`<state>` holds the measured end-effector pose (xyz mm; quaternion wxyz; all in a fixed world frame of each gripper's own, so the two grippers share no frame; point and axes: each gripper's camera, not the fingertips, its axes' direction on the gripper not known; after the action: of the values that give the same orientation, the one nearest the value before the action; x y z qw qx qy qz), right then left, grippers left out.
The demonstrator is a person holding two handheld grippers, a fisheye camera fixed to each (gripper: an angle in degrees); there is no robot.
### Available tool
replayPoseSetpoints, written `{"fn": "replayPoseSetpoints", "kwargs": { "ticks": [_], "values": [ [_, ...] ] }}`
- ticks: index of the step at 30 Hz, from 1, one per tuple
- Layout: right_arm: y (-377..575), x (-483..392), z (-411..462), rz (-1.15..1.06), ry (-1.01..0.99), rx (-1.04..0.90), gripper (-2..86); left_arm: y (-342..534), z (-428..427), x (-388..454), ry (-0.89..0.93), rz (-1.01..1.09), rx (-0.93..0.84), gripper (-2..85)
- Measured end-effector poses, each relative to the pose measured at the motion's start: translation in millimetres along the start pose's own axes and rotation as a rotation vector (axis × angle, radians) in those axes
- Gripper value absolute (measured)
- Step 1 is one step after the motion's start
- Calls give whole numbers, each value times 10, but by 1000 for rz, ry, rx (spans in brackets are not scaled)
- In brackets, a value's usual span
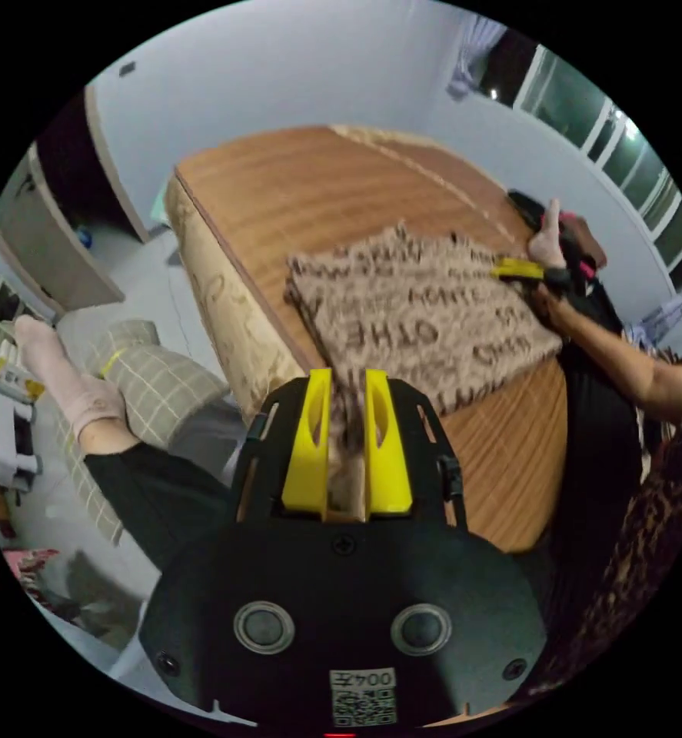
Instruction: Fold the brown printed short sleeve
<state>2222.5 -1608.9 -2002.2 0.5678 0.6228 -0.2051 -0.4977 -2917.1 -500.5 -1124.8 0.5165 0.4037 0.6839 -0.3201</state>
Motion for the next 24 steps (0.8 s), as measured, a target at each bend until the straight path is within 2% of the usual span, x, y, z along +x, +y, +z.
{"fn": "replayPoseSetpoints", "kwargs": {
  "ticks": [2,5,9,24],
  "values": [
    [-38,-10,9,-2,4,-1,134,-131,134,233,41,-3,110,118],
    [-100,-20,17,-3,6,2,134,-355,643,602,40,-4,127,141],
    [-202,-39,33,-6,12,4,133,-423,1338,748,-56,5,-14,147],
    [-927,-354,205,-20,27,-4,132,-185,1334,159,-19,-43,19,135]
  ]
}}
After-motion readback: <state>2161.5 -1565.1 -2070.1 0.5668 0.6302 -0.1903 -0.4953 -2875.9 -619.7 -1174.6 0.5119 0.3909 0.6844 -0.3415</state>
